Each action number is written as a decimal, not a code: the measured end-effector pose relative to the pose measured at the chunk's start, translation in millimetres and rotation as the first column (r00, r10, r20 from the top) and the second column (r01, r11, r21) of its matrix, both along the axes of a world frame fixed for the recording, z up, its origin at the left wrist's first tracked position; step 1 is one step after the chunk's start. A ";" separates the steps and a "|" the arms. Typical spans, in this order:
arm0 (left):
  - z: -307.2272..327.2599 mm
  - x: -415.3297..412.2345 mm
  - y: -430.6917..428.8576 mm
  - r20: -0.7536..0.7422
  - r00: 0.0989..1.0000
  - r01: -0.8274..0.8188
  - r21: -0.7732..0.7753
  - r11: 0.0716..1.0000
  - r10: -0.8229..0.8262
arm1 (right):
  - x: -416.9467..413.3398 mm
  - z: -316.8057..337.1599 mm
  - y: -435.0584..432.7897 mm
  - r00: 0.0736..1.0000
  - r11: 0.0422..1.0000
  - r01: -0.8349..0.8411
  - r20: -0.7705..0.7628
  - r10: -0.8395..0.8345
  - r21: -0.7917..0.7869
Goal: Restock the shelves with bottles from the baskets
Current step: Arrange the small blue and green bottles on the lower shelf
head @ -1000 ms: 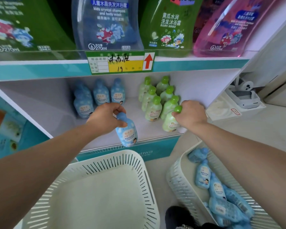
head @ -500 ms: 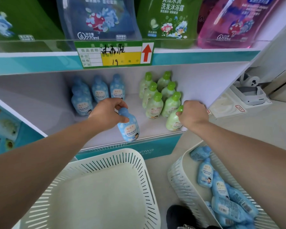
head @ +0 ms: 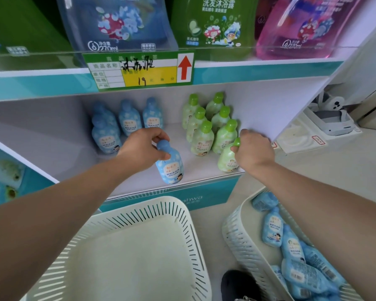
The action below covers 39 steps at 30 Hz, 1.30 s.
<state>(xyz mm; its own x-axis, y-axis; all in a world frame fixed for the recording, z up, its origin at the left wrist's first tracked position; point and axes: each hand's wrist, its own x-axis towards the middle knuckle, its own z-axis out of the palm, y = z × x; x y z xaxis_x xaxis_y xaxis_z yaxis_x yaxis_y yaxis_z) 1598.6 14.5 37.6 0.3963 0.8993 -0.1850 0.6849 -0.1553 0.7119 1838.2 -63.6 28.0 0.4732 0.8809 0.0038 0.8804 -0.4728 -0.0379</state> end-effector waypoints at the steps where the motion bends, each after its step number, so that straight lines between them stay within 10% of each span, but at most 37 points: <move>1: 0.2 1.3 0.8 0.007 1.000 0.000 0.004 1.000 0.000 | 0.0 1.1 -1.5 1.000 1.000 -0.014 0.017 0.014 -0.002; 39: -13.0 58.1 77.7 -0.208 0.978 0.096 0.348 0.933 -0.023 | -27.9 -47.9 -14.0 0.944 0.955 -0.296 -0.149 0.293 0.003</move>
<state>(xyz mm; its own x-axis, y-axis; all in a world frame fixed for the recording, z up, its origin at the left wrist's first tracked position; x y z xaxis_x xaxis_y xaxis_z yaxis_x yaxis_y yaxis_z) 1656.7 92.2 24.6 0.4389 0.8965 0.0609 0.7875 -0.4164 0.4544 1810.3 -77.5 -19.8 0.1869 0.9803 -0.0647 0.9658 -0.1954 -0.1703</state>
